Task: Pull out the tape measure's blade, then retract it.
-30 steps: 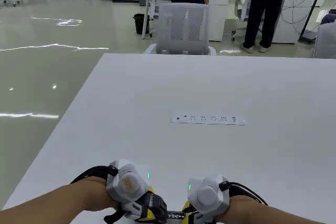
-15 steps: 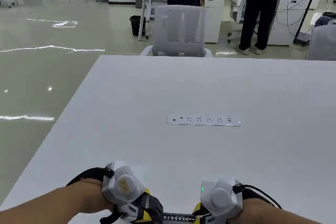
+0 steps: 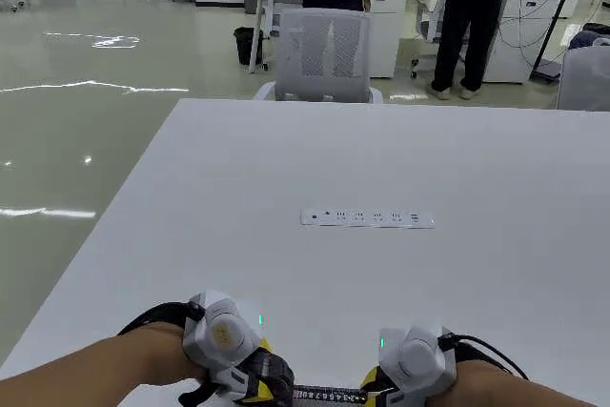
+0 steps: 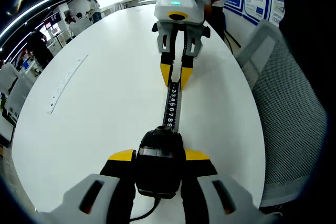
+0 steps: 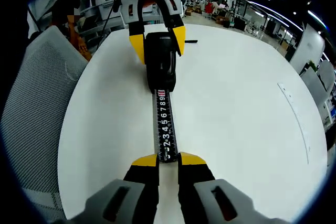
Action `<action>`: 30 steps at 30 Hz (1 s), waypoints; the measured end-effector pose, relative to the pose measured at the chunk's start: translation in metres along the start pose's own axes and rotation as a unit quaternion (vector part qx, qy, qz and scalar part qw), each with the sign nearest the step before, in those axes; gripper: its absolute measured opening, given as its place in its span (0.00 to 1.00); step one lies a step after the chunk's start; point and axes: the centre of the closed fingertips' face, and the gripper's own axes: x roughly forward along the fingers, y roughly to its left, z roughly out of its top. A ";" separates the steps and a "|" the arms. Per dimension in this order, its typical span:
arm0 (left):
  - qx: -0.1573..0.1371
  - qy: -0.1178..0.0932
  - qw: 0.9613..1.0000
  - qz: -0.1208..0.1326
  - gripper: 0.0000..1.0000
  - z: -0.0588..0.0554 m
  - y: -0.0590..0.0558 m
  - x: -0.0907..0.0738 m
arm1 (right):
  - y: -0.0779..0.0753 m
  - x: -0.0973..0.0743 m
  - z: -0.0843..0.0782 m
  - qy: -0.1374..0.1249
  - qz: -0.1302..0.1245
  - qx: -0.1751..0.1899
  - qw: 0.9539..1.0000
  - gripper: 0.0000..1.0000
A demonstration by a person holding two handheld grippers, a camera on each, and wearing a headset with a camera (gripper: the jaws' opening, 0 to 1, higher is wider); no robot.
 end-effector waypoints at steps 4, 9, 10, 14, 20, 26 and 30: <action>-0.001 0.000 1.000 0.000 0.28 0.000 0.000 0.000 | -0.002 -0.003 -0.005 0.002 0.001 0.000 1.000 0.11; -0.002 0.001 1.000 0.000 0.28 0.000 0.000 0.002 | -0.004 -0.005 -0.012 0.005 -0.001 0.001 1.000 0.11; -0.002 0.001 1.000 0.000 0.28 0.000 0.000 0.002 | -0.003 -0.008 -0.014 0.005 0.000 0.002 1.000 0.11; -0.002 0.002 1.000 0.000 0.28 0.000 0.000 0.002 | -0.003 -0.010 -0.016 0.006 -0.001 0.002 1.000 0.11; -0.001 0.002 1.000 0.000 0.28 0.000 0.000 0.002 | -0.001 -0.011 -0.015 0.006 0.000 0.001 1.000 0.11; -0.001 0.002 1.000 0.000 0.28 0.000 0.000 0.002 | -0.001 -0.012 -0.014 0.007 0.001 0.002 1.000 0.11; 0.000 0.002 1.000 0.001 0.28 0.001 0.000 0.002 | -0.001 -0.012 -0.014 0.009 -0.001 0.004 1.000 0.11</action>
